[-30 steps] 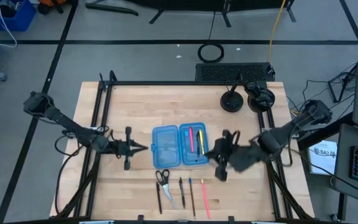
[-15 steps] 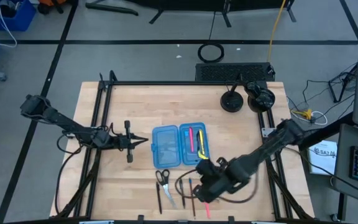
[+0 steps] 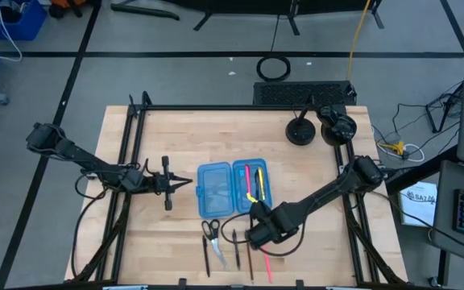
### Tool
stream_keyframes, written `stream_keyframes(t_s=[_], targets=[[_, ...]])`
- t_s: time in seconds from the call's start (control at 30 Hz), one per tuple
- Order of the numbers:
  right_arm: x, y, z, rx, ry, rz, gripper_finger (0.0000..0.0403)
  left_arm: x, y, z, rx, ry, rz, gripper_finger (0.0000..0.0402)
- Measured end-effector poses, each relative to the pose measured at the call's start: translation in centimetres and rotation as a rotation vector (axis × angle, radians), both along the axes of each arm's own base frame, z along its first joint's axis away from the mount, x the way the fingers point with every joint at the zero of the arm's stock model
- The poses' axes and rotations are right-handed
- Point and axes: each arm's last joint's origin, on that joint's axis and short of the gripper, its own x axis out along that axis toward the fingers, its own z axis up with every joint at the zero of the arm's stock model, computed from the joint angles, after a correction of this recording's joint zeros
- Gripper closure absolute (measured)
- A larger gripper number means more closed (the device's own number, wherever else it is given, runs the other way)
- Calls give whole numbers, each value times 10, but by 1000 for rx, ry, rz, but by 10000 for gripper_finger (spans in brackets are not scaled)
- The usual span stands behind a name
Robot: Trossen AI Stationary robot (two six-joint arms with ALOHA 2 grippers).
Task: Pick & place school supplies into a supply box
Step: Put the pink pencil into the blue supply box
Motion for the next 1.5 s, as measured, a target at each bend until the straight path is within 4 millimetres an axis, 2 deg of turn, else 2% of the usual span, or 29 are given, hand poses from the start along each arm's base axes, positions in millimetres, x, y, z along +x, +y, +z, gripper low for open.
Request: stream_keyframes(t_s=[0.17, 0.33, 0.53, 0.7, 1.1, 1.5], targets=[[0, -6, -23, 77, 9, -104, 222, 0, 0, 0, 5, 1, 0, 374], [-2, -6, -44, 130, -28, -174, 214, 0, 0, 0, 1, 0, 0, 371], [-4, -6, -60, 175, -80, -222, 221, 0, 0, -1, -8, 13, 2, 386], [-5, -6, -64, 205, -71, -217, 229, 0, 0, -2, -10, 18, 2, 398], [-5, -3, -69, 211, -51, -208, 244, 0, 0, -2, -2, 19, 2, 365], [-11, 1, -102, 130, 73, -241, 270, 0, 0, -3, -21, 26, 5, 364]])
